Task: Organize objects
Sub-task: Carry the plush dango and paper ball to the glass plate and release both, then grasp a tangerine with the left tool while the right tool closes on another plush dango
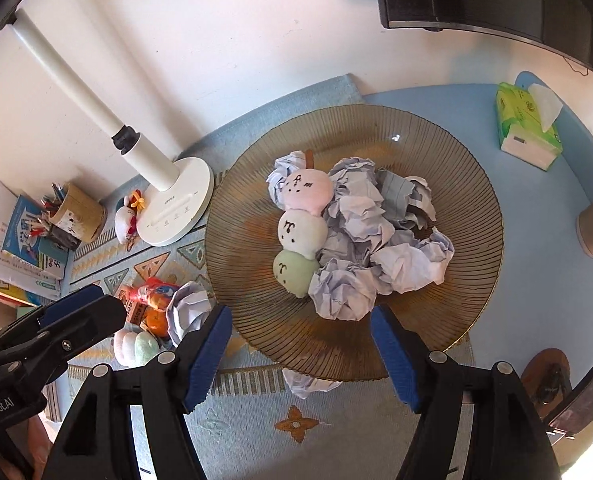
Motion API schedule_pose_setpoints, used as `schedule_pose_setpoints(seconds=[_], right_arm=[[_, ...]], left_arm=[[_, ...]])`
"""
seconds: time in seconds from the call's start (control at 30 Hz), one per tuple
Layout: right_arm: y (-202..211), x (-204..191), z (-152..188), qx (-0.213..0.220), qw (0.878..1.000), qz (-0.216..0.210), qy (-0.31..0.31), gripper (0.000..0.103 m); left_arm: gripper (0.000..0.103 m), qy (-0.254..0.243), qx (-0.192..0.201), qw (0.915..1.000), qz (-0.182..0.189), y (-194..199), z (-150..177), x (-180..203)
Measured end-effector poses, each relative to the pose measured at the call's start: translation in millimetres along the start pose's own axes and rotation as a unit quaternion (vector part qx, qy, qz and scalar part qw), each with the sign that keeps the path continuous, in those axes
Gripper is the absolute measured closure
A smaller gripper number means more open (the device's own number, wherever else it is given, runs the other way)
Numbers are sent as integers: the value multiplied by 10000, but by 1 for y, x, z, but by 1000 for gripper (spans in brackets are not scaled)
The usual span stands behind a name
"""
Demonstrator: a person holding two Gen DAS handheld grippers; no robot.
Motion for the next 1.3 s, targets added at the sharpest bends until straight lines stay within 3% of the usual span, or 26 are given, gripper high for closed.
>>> schedule_pose_setpoints(seconds=[0.33,0.67,0.8,0.97,1.07,1.3], right_arm=[[-21,-61,17,-245,9982,-45,551,33],[-57,-126,30,-652,9922,25,1061,33],[-74,-162,40,-823,9869,-36,1388,33],[-106,-209,62,-1152,9676,-198,2237,33],[-120,-224,70,-1181,9530,76,2789,33],[-144,-234,71,-1161,9164,767,3752,33]], left_arm=[[40,987,105,9949,-186,25,39,-93],[40,2180,264,9750,-347,56,99,-215],[38,2297,179,9727,-295,58,110,-244],[34,2384,23,9712,8,45,108,-269],[34,2333,-87,9723,86,32,101,-281],[34,1792,-475,9824,-208,-6,77,-291]])
Point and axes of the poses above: each gripper's, at about its wrist camera, not at the fingertips, and y roughly against the way its jaws point, x to its right, z to its underside, the point moved 8 cm from there along -y, roughly the way its jaws point, and after that the axes turned 12 degrees about -x, right-handed, at the moved point
